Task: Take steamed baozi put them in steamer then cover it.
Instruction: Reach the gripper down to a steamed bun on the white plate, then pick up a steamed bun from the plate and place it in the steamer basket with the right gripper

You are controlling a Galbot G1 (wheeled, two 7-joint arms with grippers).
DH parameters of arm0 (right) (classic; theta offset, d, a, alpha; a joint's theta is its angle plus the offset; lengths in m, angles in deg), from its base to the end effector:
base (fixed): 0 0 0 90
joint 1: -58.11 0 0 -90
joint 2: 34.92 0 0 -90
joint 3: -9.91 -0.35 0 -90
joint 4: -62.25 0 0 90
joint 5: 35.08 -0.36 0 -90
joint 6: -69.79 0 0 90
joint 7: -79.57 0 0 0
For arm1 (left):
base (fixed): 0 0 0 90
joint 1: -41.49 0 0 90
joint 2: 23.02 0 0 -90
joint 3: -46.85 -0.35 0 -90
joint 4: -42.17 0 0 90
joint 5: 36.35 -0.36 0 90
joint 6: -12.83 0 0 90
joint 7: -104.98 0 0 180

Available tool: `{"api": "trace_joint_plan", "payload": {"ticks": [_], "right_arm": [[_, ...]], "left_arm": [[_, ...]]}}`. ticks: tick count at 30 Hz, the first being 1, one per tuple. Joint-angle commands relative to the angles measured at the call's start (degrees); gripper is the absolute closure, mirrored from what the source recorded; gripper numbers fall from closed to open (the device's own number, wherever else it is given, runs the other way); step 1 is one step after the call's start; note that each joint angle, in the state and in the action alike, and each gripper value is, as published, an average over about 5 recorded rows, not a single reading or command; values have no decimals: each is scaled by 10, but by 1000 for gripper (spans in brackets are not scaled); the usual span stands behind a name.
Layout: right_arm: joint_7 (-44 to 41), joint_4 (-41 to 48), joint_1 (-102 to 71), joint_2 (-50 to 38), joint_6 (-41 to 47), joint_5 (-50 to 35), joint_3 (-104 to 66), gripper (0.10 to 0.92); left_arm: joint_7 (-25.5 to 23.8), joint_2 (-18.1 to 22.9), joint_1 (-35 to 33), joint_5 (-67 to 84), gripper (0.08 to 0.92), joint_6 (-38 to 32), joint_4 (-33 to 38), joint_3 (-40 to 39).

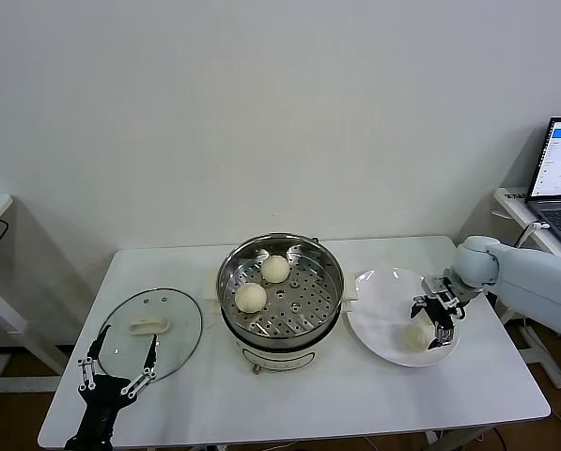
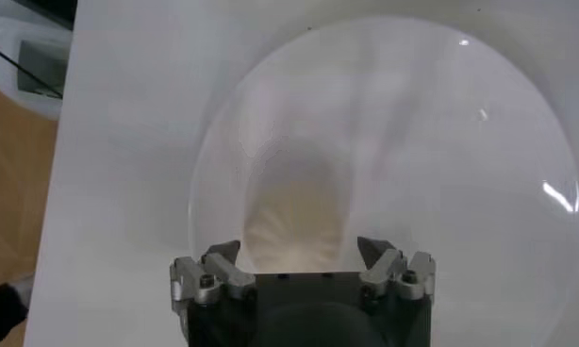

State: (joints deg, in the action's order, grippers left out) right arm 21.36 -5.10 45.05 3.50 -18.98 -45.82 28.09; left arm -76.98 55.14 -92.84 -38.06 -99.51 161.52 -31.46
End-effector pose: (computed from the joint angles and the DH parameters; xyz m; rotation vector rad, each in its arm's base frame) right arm 0.5133 -0.1867 -0.2255 1.4213 -1.2059 1.3252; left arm 0.1102 0.0978 -0.3269 0.0900 2.9605 0.4788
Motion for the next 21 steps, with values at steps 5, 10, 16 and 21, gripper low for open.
{"api": "trace_joint_plan", "payload": {"ticks": [5,10,16,21], "right_arm": [[2,5,-17,5,3,3,-8,247],[2,4,-16,4,3,3,-9,322],[-16,-4,12,5,-3,10,-25,361],[-61,-35,77,9,-58,19,-59,371]], "left_arm": [[0,1,-1,0,177,-2,1,4],[0,1,-1,0,177,-3,0,6],[1,0,0,1,177,-3,2,7],[1,-1,0,1,177,-3,4,7]]}}
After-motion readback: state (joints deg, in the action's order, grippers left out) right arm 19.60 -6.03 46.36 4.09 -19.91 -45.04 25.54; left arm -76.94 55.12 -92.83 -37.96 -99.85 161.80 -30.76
